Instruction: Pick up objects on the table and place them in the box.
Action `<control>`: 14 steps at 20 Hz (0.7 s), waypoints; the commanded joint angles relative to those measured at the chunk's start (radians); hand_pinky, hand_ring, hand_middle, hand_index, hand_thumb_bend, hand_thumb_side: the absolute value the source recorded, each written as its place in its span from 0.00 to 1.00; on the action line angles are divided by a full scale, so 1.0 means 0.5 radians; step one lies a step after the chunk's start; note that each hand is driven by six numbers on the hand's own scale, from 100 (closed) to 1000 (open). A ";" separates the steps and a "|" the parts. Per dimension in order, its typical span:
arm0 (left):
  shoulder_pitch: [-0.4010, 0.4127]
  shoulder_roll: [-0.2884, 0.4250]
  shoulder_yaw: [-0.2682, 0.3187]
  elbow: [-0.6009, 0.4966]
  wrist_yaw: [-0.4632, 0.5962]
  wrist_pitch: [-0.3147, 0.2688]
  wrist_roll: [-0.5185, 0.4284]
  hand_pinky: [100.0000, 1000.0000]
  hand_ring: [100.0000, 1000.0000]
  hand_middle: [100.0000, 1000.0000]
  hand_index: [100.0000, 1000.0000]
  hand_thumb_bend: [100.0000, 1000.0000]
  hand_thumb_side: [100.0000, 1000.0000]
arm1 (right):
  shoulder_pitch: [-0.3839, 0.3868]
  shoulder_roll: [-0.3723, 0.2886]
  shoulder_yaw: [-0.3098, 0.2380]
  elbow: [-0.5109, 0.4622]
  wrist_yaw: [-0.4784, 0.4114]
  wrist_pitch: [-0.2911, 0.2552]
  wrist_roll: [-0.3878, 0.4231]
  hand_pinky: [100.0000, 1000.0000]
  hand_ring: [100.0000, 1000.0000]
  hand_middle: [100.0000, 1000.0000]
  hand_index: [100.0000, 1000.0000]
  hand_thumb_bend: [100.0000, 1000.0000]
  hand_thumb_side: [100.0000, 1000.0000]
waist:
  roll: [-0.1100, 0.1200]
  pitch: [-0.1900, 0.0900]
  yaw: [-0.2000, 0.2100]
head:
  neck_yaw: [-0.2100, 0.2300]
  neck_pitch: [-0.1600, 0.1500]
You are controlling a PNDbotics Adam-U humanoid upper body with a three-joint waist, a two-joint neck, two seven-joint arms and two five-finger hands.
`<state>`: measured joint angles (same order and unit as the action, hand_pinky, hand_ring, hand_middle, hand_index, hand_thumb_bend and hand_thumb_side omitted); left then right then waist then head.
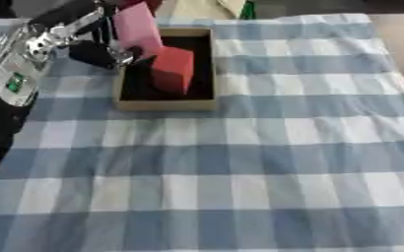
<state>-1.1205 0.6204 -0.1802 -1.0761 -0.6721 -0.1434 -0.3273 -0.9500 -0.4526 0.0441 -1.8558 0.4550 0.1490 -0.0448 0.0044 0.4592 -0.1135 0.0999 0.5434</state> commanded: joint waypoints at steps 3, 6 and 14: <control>-0.048 0.051 0.040 0.028 -0.084 0.029 0.042 0.45 0.45 0.46 0.68 0.00 0.53 | -0.029 -0.024 -0.008 -0.036 -0.010 -0.002 0.009 0.78 0.72 0.43 0.65 0.15 0.59 | 0.007 -0.036 -0.007 | 0.007 -0.023; -0.043 0.049 0.043 0.038 -0.081 0.030 0.048 0.48 0.47 0.49 0.72 0.00 0.58 | -0.024 -0.026 -0.010 -0.033 -0.013 -0.003 0.012 0.78 0.72 0.43 0.65 0.15 0.59 | 0.008 -0.034 -0.009 | 0.011 -0.021; -0.035 0.051 0.075 0.037 0.072 0.149 0.087 0.47 0.45 0.49 0.73 0.00 0.65 | 0.004 -0.026 -0.017 -0.021 -0.014 -0.002 0.014 0.78 0.72 0.42 0.65 0.15 0.59 | 0.011 -0.048 -0.004 | 0.000 -0.006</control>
<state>-1.1243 0.6204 -0.1600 -1.0463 -0.6550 -0.0826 -0.2915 -0.9384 -0.4516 0.0436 -1.8557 0.4512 0.1492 -0.0408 0.0102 0.4652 -0.1159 0.1021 0.5435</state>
